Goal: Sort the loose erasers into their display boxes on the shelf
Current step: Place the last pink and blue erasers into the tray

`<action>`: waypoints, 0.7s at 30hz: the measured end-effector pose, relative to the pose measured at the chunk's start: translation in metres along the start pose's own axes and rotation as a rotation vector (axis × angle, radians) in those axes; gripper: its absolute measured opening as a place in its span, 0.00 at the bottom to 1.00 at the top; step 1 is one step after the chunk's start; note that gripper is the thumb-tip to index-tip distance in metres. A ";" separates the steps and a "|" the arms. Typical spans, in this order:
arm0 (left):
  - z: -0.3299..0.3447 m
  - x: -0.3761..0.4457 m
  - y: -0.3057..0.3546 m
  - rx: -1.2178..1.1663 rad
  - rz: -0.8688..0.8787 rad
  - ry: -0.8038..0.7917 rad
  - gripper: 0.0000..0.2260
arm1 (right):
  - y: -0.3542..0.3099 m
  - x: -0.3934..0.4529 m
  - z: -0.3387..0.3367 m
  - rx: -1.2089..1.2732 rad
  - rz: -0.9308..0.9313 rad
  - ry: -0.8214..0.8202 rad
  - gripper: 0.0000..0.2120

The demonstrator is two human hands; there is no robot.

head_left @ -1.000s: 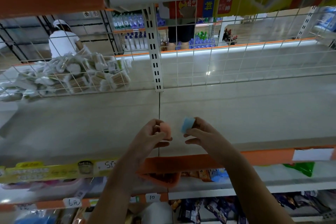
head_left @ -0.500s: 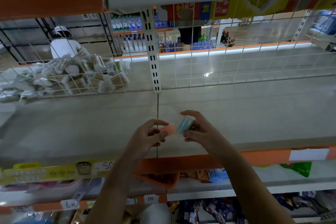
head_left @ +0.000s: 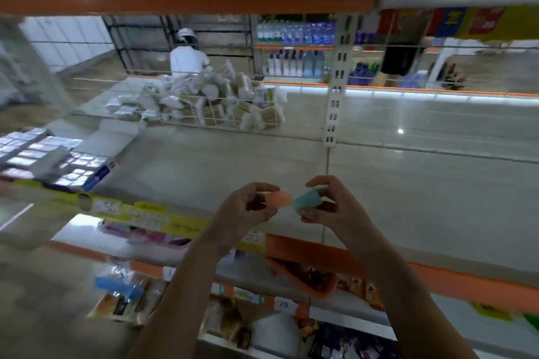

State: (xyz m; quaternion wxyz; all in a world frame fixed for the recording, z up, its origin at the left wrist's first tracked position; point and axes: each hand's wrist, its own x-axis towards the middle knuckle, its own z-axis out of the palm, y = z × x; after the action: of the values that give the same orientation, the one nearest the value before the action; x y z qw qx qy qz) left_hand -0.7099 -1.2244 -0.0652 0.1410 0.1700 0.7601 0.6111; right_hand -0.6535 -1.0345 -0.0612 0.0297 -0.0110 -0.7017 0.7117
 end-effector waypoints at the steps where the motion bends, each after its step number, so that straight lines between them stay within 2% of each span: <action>1: -0.011 -0.004 -0.001 0.004 -0.002 0.024 0.14 | -0.001 0.003 0.011 -0.011 -0.009 -0.014 0.17; 6: -0.086 -0.037 -0.008 0.002 0.000 0.128 0.16 | -0.004 0.026 0.086 -0.034 -0.034 -0.099 0.16; 11: -0.184 -0.082 -0.020 0.006 -0.019 0.240 0.17 | -0.007 0.050 0.189 -0.006 -0.023 -0.186 0.18; 17: -0.305 -0.123 -0.036 0.097 -0.037 0.313 0.16 | -0.006 0.082 0.314 -0.135 -0.073 -0.258 0.21; 21: -0.364 -0.131 -0.050 0.171 -0.046 0.341 0.14 | -0.007 0.105 0.373 -0.232 -0.118 -0.274 0.20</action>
State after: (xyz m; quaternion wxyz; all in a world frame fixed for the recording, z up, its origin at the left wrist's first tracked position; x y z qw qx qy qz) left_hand -0.7500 -1.6109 -0.0357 0.0091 0.0580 0.8259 0.5607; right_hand -0.7797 -1.4007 -0.0462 -0.0259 0.1236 -0.7760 0.6180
